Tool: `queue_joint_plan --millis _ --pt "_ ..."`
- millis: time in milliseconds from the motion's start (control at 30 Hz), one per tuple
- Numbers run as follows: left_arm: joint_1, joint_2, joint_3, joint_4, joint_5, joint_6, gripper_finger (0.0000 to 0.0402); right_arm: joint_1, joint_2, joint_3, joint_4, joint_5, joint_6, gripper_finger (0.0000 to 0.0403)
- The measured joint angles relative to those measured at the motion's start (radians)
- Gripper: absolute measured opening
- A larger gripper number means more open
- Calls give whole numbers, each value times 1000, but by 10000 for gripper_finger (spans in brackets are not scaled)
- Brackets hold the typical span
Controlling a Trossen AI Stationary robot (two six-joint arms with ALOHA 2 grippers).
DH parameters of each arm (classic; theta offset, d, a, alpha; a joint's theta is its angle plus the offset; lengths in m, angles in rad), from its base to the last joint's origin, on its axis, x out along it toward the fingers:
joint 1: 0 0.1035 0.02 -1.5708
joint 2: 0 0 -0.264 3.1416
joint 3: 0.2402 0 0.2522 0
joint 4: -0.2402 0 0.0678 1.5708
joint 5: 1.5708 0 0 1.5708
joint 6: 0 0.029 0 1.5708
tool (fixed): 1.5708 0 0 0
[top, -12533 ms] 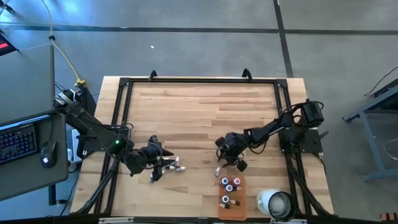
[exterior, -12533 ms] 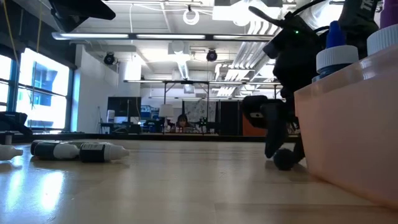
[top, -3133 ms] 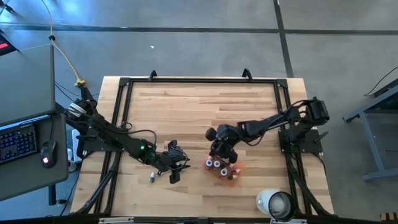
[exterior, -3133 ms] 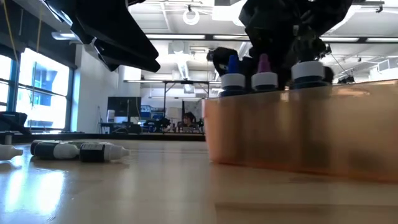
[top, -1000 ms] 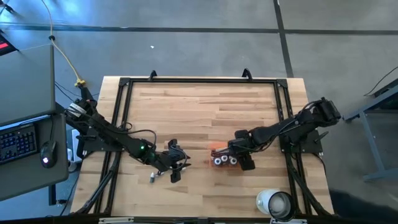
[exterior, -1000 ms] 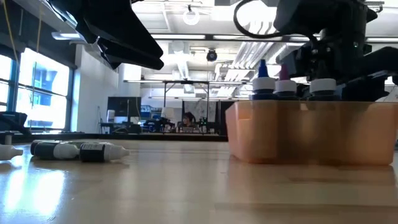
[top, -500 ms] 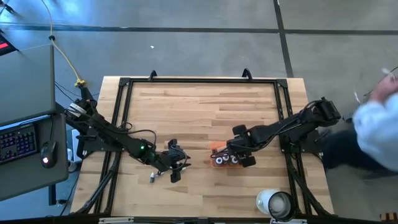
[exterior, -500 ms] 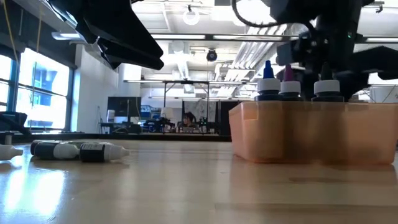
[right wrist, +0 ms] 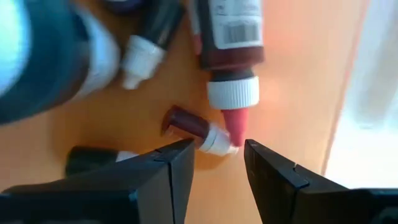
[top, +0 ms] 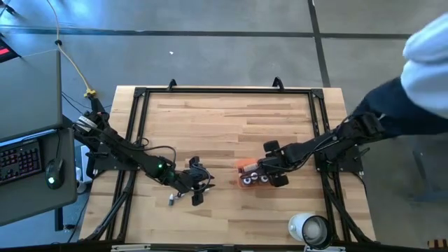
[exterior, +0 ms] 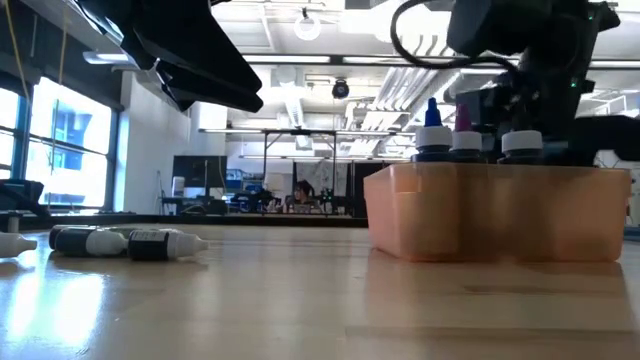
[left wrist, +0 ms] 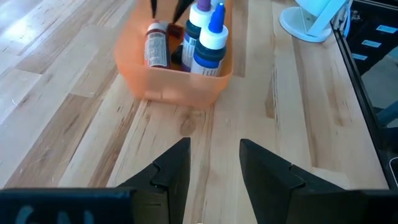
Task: Pick & Place food coloring
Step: Adjust the large pink food coloring bottle in the orange bin
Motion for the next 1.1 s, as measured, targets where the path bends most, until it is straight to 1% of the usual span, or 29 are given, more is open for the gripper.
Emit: queue_joint_plan --millis 100,200,300,433,500,667,800,933,1100 --pt "0 0 0 0 1 0 137 0 2 -1 5 59 -20 132" --pt "0 0 0 0 2 0 137 1 2 8 10 72 -43 131" --pt "0 0 0 0 2 0 137 -4 2 8 54 43 -73 131" --pt "0 0 0 0 2 1 137 -37 8 -4 136 -65 -89 129" --pt "0 0 0 0 2 -1 137 -53 24 -21 160 -91 -116 129" --pt "0 0 0 -1 5 -22 137 -64 72 -36 151 -53 -190 129" --pt "0 0 0 -2 7 -23 137 -64 71 -34 162 -54 -234 125" --pt "0 0 1 -7 8 -23 137 -66 61 -30 164 -53 -239 99" --pt "0 0 1 -8 14 -23 137 -66 60 -30 169 -64 -235 30"
